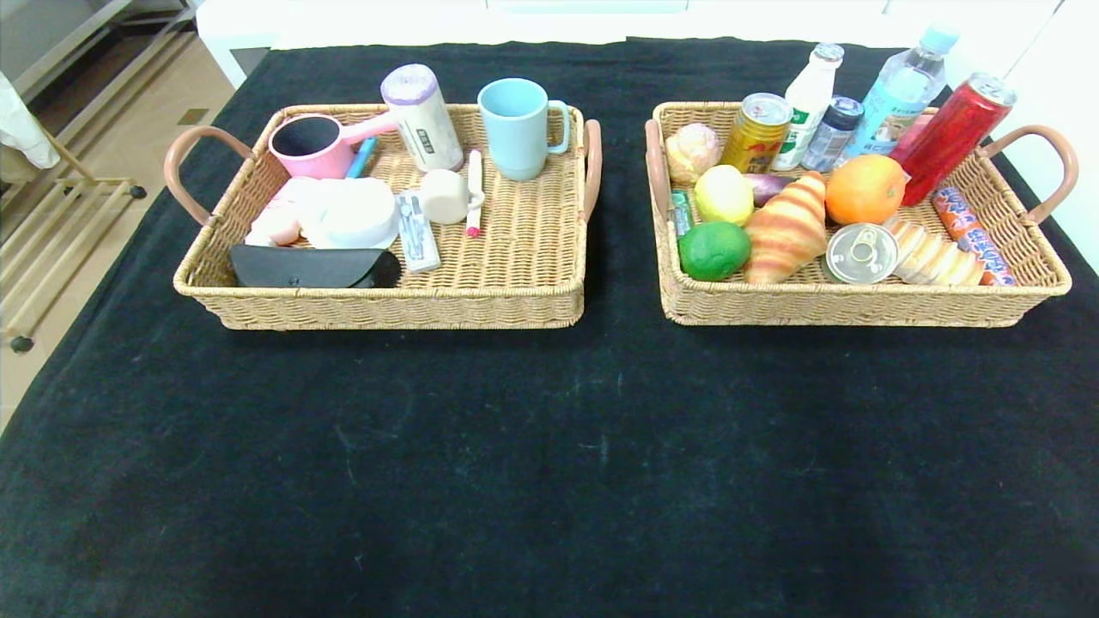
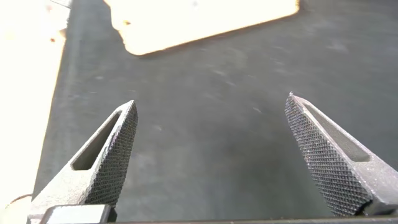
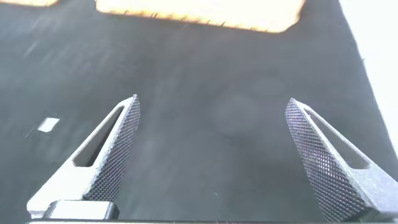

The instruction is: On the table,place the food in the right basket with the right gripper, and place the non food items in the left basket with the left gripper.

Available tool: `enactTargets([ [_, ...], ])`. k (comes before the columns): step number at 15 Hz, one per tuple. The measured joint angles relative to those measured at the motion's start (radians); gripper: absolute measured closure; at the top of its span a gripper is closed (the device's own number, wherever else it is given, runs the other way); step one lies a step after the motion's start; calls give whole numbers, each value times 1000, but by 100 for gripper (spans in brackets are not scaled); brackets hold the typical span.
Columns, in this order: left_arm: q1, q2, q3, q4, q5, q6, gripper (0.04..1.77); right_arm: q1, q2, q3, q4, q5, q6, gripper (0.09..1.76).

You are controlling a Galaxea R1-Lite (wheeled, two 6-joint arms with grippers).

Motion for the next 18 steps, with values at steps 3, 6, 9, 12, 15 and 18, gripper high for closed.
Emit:
enactTargets([
  [3, 0, -1, 172, -173, 54, 1, 9, -2, -14, 41, -20, -20, -3, 15],
  [6, 0, -3, 254, -179, 74, 0, 9, -2, -17, 121, -44, -30, -37, 15],
  [9, 0, -3, 322, -187, 114, 1, 9, -2, -17, 178, -20, -54, -44, 15],
  [12, 0, -3, 356, -185, 118, -12, 9, -2, -17, 185, -13, -64, -31, 15],
  [15, 0, -3, 379, -183, 95, -61, 9, -2, -17, 187, -11, -68, 1, 15],
  [18, 0, -3, 387, -187, 107, -126, 9, -2, -17, 187, -12, -80, 31, 15],
])
